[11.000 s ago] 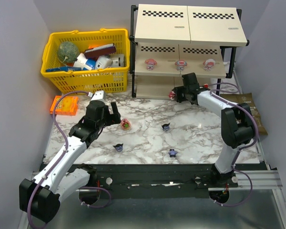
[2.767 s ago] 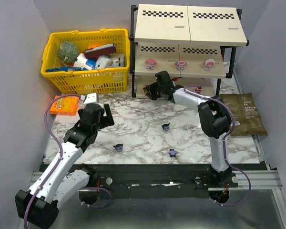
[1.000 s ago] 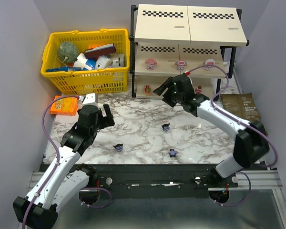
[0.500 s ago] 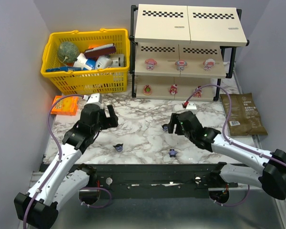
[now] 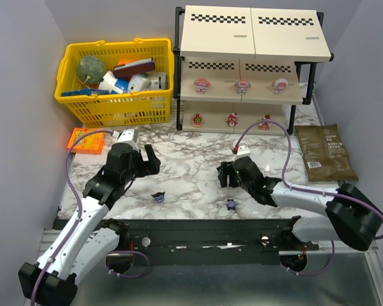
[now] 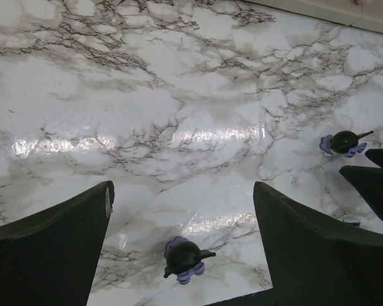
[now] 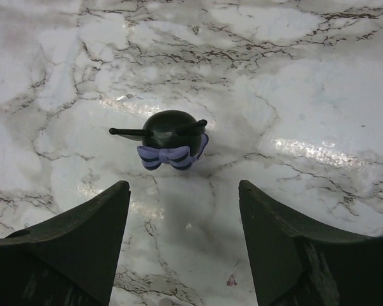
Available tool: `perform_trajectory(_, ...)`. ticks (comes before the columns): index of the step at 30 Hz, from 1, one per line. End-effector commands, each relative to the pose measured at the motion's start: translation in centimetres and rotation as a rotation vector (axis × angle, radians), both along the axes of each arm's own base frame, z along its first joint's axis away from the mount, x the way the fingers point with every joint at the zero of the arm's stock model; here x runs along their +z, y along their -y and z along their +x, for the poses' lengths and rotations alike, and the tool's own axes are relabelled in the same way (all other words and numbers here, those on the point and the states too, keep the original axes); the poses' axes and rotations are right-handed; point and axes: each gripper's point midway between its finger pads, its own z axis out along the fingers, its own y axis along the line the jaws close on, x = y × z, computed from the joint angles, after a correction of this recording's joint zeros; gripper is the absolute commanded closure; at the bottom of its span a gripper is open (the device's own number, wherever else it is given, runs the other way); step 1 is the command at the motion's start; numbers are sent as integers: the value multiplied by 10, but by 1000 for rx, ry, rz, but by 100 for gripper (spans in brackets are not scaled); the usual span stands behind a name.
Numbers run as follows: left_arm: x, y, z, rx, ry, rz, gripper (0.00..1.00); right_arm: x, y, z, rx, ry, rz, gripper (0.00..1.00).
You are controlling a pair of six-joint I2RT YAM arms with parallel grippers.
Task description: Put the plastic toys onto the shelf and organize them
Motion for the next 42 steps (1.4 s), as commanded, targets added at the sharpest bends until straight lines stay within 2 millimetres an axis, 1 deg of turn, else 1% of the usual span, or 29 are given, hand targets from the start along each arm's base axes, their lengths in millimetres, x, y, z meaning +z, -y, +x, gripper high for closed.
perform_trajectory(1, 1, 6, -1, -27, 2, -27, 1, -3, -14, 9, 43, 42, 4, 23)
perform_trajectory(3, 1, 7, -1, -32, 1, -28, 1, -2, -19, 15, 49, 52, -3, 23)
perform_trajectory(4, 0, 7, -1, -33, -2, -27, 1, -10, -18, 17, 46, 43, -28, 23)
perform_trajectory(7, 1, 8, -1, -37, 2, -29, 1, -13, -23, 23, 43, 44, -40, 23)
perform_trajectory(9, 1, 7, -1, -36, 4, -28, 1, -22, -25, 26, 44, 32, -57, 23)
perform_trajectory(13, 1, 8, -1, -37, 3, -30, 1, -25, -33, 33, 52, 31, -64, 29)
perform_trajectory(15, 1, 7, -2, -33, 3, -27, 1, -27, -32, 33, 51, 28, -73, 31)
perform_trajectory(18, 3, 6, -1, -25, 11, -29, 1, -29, -28, 33, 35, 24, -86, 37)
perform_trajectory(19, 3, 5, -1, -23, 14, -29, 1, -28, -27, 33, 23, 22, -83, 42)
perform_trajectory(21, 6, 5, -1, -19, 23, -31, 1, -30, -24, 32, 16, 17, -93, 47)
perform_trajectory(24, 7, 3, -1, -13, 30, -32, 1, -27, -19, 33, -12, 14, -107, 60)
perform_trajectory(26, 7, 4, -1, -14, 29, -33, 1, -24, -15, 34, -27, 18, -122, 76)
perform_trajectory(28, 6, 3, -1, -13, 28, -31, 1, -14, -13, 39, -52, 37, -125, 91)
perform_trajectory(30, 7, 4, -1, -13, 30, -32, 1, 0, -10, 41, -66, 42, -136, 93)
perform_trajectory(31, 7, 4, -1, -14, 29, -33, 1, 18, -16, 48, -76, 68, -115, 94)
perform_trajectory(32, 6, 3, -1, -12, 25, -31, 1, 24, -11, 47, -85, 55, -137, 94)
perform_trajectory(33, 7, 3, -1, -11, 28, -31, 1, 42, -12, 49, -93, 72, -124, 94)
perform_trajectory(34, 7, 3, -1, -11, 27, -30, 1, 73, -19, 60, -108, 108, -100, 94)
perform_trajectory(35, 6, 2, -1, -8, 27, -27, 1, 78, -9, 57, -126, 77, -148, 94)
perform_trajectory(36, 6, 2, -1, -6, 25, -26, 1, 100, -8, 60, -147, 92, -134, 94)
perform_trajectory(37, 7, 2, -1, -6, 28, -24, 1, 115, -3, 64, -173, 103, -137, 94)
perform_trajectory(38, 6, 2, -1, -6, 25, -23, 1, 145, 3, 70, -206, 113, -133, 94)
perform_trajectory(40, 9, 3, 0, -10, 31, -25, 1, 177, 15, 74, -268, 117, -117, 94)
perform_trajectory(41, 9, 3, 0, -13, 32, -25, 1, 212, 24, 78, -302, 137, -103, 94)
perform_trajectory(42, 9, 4, 0, -19, 32, -28, 1, 229, 29, 79, -319, 149, -97, 93)
